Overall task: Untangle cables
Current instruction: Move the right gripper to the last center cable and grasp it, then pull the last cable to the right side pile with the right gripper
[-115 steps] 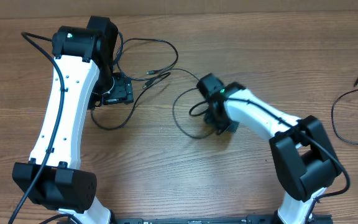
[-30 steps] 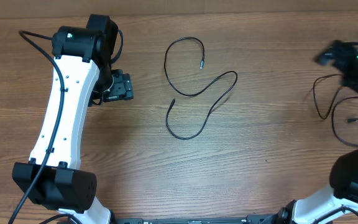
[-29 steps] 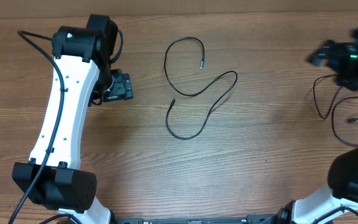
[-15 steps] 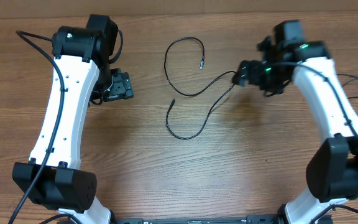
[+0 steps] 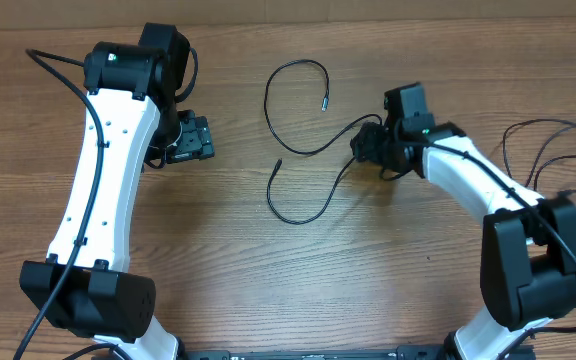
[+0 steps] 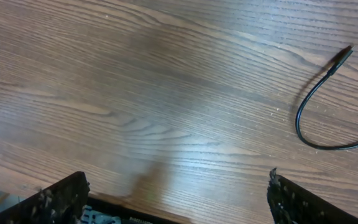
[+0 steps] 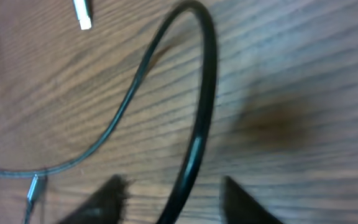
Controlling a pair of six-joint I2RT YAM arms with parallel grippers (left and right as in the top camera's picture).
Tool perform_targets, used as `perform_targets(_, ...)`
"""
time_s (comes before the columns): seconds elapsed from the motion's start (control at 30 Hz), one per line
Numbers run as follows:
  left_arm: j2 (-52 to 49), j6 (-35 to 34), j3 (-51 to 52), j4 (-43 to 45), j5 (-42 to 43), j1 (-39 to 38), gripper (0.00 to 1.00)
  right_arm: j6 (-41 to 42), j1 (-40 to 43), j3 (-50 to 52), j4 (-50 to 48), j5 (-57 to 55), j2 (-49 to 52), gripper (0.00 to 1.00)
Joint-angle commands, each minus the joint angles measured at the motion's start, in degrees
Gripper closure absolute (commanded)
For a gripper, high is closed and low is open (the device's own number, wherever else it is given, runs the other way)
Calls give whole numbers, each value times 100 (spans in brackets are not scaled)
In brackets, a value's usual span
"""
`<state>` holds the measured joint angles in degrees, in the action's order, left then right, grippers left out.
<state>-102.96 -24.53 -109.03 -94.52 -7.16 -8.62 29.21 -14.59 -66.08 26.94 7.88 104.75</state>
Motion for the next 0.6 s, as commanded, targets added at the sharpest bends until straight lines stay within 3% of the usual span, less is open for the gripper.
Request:
perform_targets(0.0,140,-125,20,4,-72,-39,8,382,-55,116,-118,-98,-2,80)
perform_targets(0.07,140,-122,20,2,-74,-39,8,369,-55,98,-111,-98,-22,96)
perform_targets(0.23,140,-125,20,4,-74,-39,8,-221,197,-323,308,-262,-315,96)
perform_targets(0.57,140,-125,20,50,-74,-39,7,-1285,1113,-2472,2133,-2802,-1154,96)
